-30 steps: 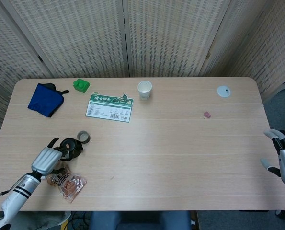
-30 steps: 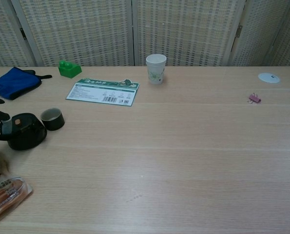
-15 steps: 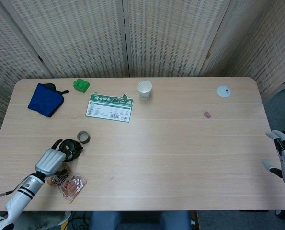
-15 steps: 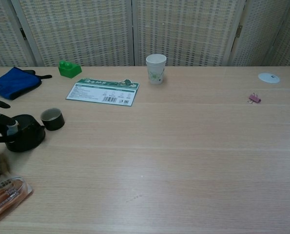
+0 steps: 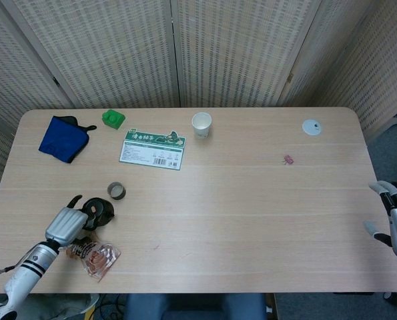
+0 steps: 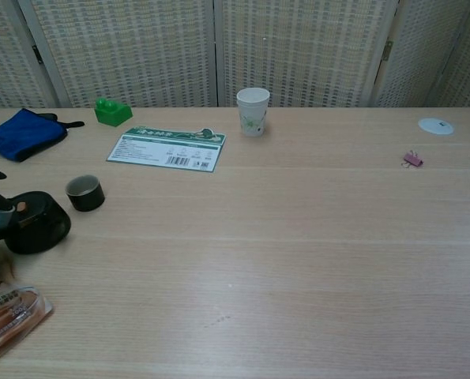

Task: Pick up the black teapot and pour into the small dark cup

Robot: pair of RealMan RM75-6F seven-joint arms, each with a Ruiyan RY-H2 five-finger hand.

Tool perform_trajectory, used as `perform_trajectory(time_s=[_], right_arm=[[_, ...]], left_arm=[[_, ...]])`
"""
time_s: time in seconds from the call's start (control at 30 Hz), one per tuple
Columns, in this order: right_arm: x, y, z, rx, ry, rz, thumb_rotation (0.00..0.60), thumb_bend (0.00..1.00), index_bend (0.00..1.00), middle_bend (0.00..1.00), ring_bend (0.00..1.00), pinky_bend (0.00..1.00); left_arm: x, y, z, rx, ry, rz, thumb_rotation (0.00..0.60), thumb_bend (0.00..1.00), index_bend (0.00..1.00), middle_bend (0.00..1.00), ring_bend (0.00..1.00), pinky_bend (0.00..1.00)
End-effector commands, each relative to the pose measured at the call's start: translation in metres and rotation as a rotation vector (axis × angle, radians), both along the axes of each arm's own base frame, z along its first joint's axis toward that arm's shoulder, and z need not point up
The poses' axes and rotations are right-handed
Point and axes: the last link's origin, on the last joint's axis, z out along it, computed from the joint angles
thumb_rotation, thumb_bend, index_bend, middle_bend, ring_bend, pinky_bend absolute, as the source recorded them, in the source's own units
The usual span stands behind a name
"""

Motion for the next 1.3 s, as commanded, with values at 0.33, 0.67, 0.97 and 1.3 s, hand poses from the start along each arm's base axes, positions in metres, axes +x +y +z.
perform_trajectory(time_s=[0.33, 0.67, 0.97, 1.3], right_arm=[[0.001, 0.000, -0.001, 0.001, 0.001, -0.003, 0.600, 0.10, 0.24, 0.24, 0.17, 0.25], [0.002, 0.000, -0.002, 0.002, 0.000, -0.007, 0.600, 0.10, 0.24, 0.24, 0.17, 0.25], [0.003, 0.001, -0.002, -0.001, -0.002, -0.010, 0.600, 0.10, 0.24, 0.24, 0.17, 0.25], [0.003, -0.001, -0.002, -0.006, -0.004, -0.005, 0.600, 0.10, 0.24, 0.24, 0.17, 0.25]], left_arm=[[-0.003, -0.005, -0.002, -0.015, -0.006, 0.019, 0.600, 0.22, 0.61, 0.58, 0.54, 0.03], [-0.007, -0.008, -0.003, -0.043, -0.005, 0.041, 0.600, 0.22, 0.62, 0.59, 0.55, 0.03], [-0.008, -0.012, 0.000, -0.068, -0.013, 0.074, 0.600, 0.22, 0.67, 0.64, 0.58, 0.03], [-0.003, -0.010, 0.004, -0.064, -0.068, 0.086, 0.600, 0.22, 0.80, 0.81, 0.72, 0.02]])
